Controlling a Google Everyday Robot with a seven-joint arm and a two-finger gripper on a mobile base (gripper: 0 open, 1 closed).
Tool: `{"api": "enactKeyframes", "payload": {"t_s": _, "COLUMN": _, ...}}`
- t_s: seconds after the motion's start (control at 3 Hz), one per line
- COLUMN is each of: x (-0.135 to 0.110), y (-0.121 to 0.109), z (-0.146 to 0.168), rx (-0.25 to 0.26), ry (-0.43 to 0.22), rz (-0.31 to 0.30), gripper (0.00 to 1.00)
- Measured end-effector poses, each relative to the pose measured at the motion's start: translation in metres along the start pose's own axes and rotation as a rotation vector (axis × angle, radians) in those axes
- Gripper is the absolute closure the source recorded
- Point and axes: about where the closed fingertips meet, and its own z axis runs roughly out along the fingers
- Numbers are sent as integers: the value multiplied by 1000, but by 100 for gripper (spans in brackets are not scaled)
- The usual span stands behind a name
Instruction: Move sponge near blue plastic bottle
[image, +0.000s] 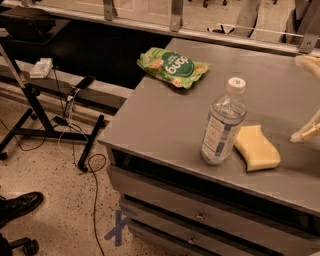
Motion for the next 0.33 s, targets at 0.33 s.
{"api": "enactKeyframes", "payload": {"t_s": 0.33, "x": 0, "y": 0, "z": 0, "rx": 0, "ry": 0, "rz": 0, "gripper": 0}}
